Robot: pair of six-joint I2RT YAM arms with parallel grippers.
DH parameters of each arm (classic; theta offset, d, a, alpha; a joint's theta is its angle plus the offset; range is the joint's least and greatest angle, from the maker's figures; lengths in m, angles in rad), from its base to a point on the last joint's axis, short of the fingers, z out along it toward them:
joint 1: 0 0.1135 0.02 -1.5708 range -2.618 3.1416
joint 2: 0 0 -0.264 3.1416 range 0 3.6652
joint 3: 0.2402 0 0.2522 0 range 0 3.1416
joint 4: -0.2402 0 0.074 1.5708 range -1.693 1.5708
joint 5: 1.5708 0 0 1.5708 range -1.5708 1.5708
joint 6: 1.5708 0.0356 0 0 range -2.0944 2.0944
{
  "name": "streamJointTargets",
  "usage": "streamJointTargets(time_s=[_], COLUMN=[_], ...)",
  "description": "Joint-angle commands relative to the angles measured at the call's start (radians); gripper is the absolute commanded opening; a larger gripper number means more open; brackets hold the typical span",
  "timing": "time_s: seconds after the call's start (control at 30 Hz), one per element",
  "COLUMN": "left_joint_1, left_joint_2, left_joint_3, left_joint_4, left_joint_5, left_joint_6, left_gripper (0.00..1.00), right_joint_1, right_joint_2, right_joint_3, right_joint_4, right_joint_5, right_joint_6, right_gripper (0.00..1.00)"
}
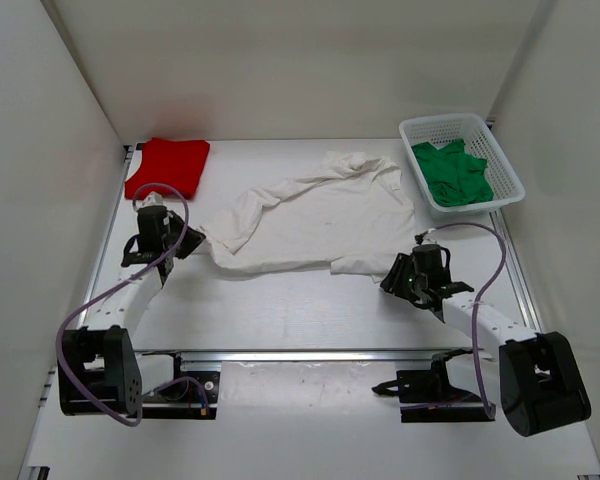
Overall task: Fold and stack the t-shirts
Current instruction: Flatten out the tshirt
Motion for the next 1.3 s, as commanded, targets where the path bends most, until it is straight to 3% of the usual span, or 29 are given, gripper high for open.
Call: streamJointTargets(time_s=[0.0,0.3,0.7,0.83,0.87,1.0,1.1,1.27], left_joint_1=[-0.051,-0.097,-0.165,-0.168,-0.162,-0.170,-0.176,-0.220], left_joint_2=[-0.047,-0.087,-0.067,-0.052,-0.050,-0.055,-0.053,-0.050], left_joint_3=[0.059,0.033,0.042,0.060,0.065,0.073,0.089,0.171], left_joint_4=[-0.044,-0.026,0.002,0.004,-0.001,-0.003,-0.018,-0.091], left_joint_5=[-0.004,0.024,0.045,0.067,0.071,0.067,0.078,0.084], left_joint_6=[0.058,0.089,0.103,0.094,0.097,0.101,0.111,0.144], left_gripper=[0.00,0.00,0.00,0.00,0.00,0.00,0.00,0.00], right_joint_1=[0.040,0.158,0.236,0.240,0.233,0.206,0.198,0.194], right_joint_2=[0.058,0.229,0.388,0.404,0.410,0.356,0.241,-0.027], right_joint_3=[0.017,0.124,0.263,0.241,0.233,0.200,0.187,0.221], right_joint_4=[0.050,-0.068,-0.255,-0.243,-0.243,-0.206,-0.234,-0.405], right_joint_5=[0.051,0.258,0.412,0.384,0.387,0.350,0.340,0.281], right_joint_6=[0.016,-0.003,-0.001,0.013,0.016,0.026,0.034,0.013], right_gripper=[0.36,0.37,0.38,0.32,0.25,0.05,0.00,0.00])
